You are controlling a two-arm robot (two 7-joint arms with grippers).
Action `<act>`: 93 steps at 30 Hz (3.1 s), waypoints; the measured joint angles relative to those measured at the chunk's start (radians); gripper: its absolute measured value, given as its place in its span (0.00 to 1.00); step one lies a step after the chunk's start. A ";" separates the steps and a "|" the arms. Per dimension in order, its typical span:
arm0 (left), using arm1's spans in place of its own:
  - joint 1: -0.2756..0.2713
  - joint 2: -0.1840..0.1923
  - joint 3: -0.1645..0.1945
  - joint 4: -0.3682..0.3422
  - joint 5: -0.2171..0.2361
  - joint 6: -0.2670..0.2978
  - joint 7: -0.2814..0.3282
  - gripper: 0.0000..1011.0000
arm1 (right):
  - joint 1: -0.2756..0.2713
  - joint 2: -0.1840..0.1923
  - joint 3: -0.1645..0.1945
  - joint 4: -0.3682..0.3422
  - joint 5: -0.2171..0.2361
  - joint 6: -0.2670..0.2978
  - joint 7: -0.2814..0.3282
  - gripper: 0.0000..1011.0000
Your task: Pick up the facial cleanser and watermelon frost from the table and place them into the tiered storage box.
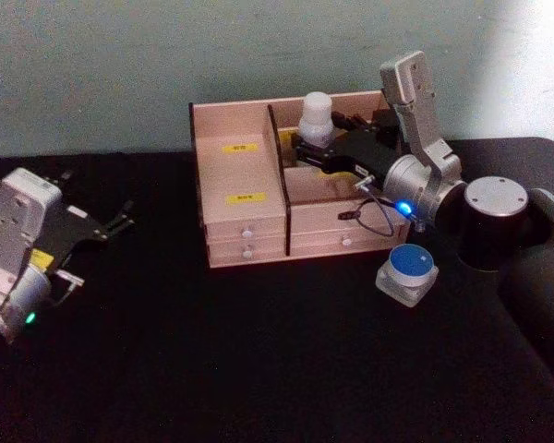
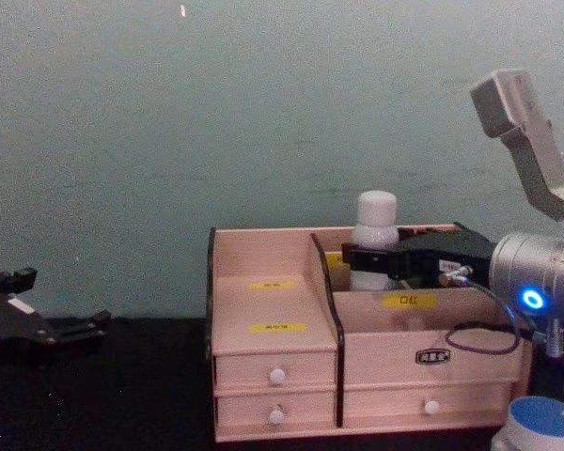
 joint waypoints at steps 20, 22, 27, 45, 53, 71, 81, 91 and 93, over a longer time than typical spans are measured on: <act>0.000 0.000 0.000 0.000 0.000 0.000 0.000 0.99 | -0.020 0.011 0.005 -0.045 -0.012 -0.017 -0.023 0.99; 0.000 0.000 0.000 0.000 0.000 0.000 0.000 0.99 | -0.034 0.019 0.009 -0.075 -0.013 -0.017 -0.024 0.99; 0.000 0.000 0.000 0.000 0.000 0.000 0.000 0.99 | -0.082 0.052 0.018 -0.174 -0.005 0.003 -0.013 0.99; 0.000 0.000 0.000 0.000 0.000 0.000 0.000 0.99 | -0.415 0.298 0.103 -0.643 0.136 0.117 0.048 0.99; 0.000 0.000 0.000 0.000 0.000 0.000 0.000 0.99 | -0.535 0.391 0.135 -0.747 0.181 0.154 0.051 0.99; 0.000 0.000 0.000 0.000 0.000 0.000 0.000 0.99 | -0.621 0.470 0.132 -0.788 0.243 0.295 -0.018 0.99; 0.000 0.000 0.000 0.000 0.000 0.000 0.000 0.99 | -0.585 0.463 0.098 -0.747 0.242 0.340 -0.043 0.99; 0.000 0.000 0.000 0.000 0.000 0.000 0.000 0.99 | -0.561 0.446 0.082 -0.704 0.239 0.351 -0.053 0.99; 0.000 0.000 0.000 0.000 0.000 0.000 0.000 0.99 | -0.555 0.443 0.079 -0.694 0.238 0.351 -0.053 0.99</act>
